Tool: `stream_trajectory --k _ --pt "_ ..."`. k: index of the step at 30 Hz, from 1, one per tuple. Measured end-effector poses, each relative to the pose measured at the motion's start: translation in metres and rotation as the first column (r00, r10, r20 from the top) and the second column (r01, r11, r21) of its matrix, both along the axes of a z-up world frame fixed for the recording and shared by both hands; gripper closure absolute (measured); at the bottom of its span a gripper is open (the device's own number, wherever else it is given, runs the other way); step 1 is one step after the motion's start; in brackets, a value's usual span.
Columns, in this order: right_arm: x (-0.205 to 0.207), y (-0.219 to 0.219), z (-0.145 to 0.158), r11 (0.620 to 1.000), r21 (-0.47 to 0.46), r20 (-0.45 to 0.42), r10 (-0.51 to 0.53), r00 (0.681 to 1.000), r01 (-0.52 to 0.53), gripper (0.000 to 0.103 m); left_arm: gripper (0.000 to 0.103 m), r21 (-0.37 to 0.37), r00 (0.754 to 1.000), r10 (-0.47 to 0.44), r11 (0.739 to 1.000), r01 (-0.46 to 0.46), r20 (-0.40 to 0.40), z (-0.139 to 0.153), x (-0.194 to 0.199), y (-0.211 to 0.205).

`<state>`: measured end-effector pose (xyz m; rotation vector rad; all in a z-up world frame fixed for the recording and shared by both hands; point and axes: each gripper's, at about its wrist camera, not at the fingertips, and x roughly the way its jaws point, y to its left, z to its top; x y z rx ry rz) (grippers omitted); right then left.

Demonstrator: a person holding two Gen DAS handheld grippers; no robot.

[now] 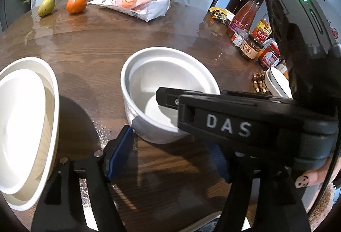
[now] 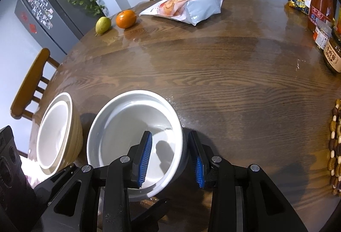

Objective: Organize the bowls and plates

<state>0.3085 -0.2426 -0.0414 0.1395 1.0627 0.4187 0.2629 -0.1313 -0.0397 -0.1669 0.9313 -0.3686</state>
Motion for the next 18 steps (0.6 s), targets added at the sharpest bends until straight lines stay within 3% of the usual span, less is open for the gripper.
stream_trajectory --k 18 --pt "-0.0028 0.0055 0.0015 0.999 -0.025 0.005 0.020 1.000 -0.020 0.064 0.039 0.018 0.999 0.039 0.999 -0.039 0.002 0.0019 -0.0015 0.0038"
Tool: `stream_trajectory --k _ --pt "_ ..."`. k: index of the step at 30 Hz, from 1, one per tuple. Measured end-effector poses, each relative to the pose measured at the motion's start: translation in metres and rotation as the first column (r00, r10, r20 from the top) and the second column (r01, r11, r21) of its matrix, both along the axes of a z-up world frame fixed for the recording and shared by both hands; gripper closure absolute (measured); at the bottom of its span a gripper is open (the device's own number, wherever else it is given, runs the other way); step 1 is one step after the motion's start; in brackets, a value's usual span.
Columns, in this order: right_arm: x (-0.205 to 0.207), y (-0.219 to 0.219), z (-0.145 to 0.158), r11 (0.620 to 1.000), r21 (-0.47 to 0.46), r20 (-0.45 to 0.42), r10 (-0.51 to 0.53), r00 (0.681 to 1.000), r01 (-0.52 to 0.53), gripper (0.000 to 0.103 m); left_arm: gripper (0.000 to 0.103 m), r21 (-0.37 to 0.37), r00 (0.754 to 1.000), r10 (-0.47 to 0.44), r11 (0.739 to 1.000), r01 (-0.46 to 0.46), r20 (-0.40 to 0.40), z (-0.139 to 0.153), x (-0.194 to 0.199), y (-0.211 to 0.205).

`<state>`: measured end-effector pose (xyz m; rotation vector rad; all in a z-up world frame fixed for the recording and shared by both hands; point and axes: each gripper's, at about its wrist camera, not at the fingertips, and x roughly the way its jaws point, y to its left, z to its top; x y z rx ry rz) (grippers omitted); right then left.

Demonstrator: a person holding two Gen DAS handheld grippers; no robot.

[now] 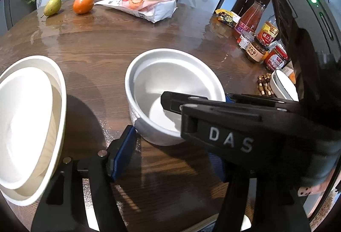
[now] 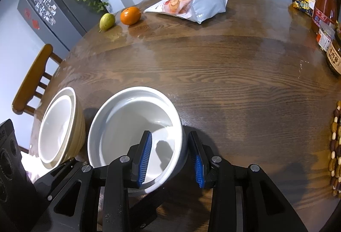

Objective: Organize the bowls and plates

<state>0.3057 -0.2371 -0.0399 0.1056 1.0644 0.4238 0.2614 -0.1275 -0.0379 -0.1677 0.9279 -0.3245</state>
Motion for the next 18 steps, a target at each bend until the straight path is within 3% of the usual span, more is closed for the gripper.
stream_trajectory --k 18 --pt "-0.009 0.003 0.016 1.000 -0.023 0.075 -0.004 0.997 0.006 0.064 0.040 -0.017 0.999 0.009 1.000 -0.008 0.046 0.012 -0.009 0.003"
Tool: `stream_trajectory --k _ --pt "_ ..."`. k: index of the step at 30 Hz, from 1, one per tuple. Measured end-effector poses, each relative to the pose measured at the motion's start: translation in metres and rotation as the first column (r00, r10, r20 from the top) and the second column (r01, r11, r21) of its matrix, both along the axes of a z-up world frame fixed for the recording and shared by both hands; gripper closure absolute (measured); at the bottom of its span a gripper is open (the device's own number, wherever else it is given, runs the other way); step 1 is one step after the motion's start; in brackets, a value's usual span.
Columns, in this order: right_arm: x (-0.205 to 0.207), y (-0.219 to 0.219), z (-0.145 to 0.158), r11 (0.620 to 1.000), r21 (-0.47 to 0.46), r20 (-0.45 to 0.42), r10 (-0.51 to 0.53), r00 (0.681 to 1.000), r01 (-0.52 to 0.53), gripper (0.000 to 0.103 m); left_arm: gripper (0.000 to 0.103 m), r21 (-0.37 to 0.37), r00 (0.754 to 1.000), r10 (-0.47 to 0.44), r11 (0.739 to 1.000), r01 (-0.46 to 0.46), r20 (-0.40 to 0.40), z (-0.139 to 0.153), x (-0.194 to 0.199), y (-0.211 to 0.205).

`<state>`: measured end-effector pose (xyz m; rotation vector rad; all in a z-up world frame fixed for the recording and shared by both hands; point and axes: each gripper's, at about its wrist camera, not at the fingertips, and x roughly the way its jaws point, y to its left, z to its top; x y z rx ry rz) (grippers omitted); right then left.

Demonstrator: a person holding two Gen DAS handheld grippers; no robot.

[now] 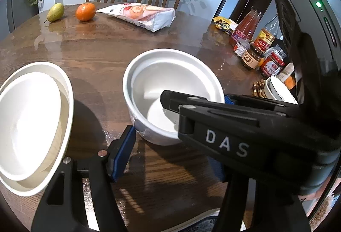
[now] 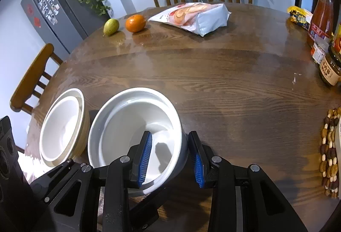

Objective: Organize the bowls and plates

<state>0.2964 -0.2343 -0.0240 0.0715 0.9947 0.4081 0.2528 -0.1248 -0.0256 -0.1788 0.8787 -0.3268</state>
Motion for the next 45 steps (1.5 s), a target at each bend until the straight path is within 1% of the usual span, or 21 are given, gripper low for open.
stream_trajectory --k 25,38,45 --pt "-0.015 0.004 0.023 1.000 -0.005 0.090 -0.011 0.996 0.012 0.064 0.040 0.000 0.996 0.001 1.000 -0.001 0.095 0.021 -0.014 0.001" --pt "-0.024 0.007 0.033 1.000 -0.005 0.131 -0.019 0.991 0.020 0.064 0.040 0.014 0.988 0.003 1.000 -0.005 0.154 0.033 -0.026 0.000" --pt "-0.031 0.011 0.045 1.000 0.003 0.166 -0.019 0.986 0.019 0.064 0.040 0.025 0.982 0.006 1.000 -0.010 0.189 0.044 -0.033 0.003"
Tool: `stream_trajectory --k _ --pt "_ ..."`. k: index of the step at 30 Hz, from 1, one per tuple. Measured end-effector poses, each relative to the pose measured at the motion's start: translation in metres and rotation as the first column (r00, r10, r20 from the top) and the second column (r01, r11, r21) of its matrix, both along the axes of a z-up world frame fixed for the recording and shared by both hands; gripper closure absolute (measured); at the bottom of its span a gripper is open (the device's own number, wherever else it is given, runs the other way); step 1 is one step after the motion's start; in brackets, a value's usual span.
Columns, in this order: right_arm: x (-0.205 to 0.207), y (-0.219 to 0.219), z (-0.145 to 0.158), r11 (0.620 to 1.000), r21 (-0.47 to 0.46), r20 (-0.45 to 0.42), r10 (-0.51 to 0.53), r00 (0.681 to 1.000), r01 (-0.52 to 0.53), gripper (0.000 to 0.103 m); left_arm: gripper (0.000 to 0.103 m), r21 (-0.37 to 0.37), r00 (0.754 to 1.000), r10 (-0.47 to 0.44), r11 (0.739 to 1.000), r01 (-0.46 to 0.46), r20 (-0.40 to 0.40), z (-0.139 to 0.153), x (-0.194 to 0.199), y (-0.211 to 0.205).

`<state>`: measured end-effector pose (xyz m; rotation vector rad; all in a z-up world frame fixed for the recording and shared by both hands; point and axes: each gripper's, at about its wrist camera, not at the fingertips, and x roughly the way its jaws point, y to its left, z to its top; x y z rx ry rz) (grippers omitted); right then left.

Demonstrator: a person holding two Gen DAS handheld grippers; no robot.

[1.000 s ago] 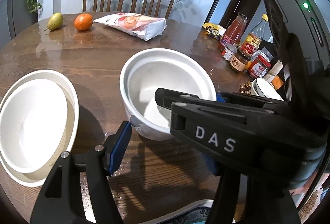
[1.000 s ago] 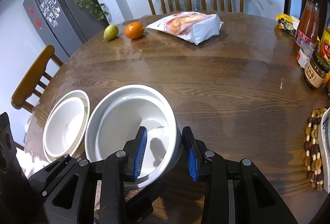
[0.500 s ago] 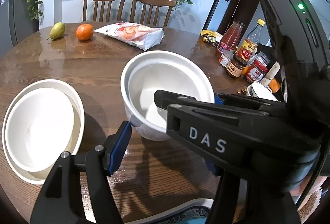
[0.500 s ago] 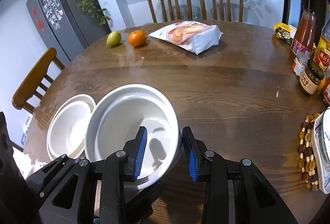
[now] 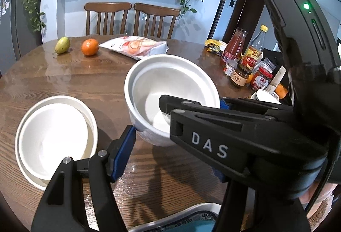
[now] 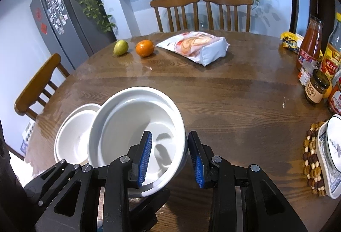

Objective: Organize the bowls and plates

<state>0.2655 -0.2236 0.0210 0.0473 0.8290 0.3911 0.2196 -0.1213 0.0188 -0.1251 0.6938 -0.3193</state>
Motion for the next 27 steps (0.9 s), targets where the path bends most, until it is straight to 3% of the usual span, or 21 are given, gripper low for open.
stream_trajectory --k 15,27 --pt "-0.011 0.026 0.026 1.000 -0.001 0.031 0.024 0.999 -0.024 0.064 0.040 -0.004 0.999 0.032 0.999 -0.032 0.034 0.022 -0.016 0.031" --pt "-0.026 0.084 0.041 0.995 -0.006 0.045 0.096 0.994 -0.096 0.064 0.040 0.001 0.994 0.102 0.995 -0.102 0.040 0.031 -0.035 0.079"
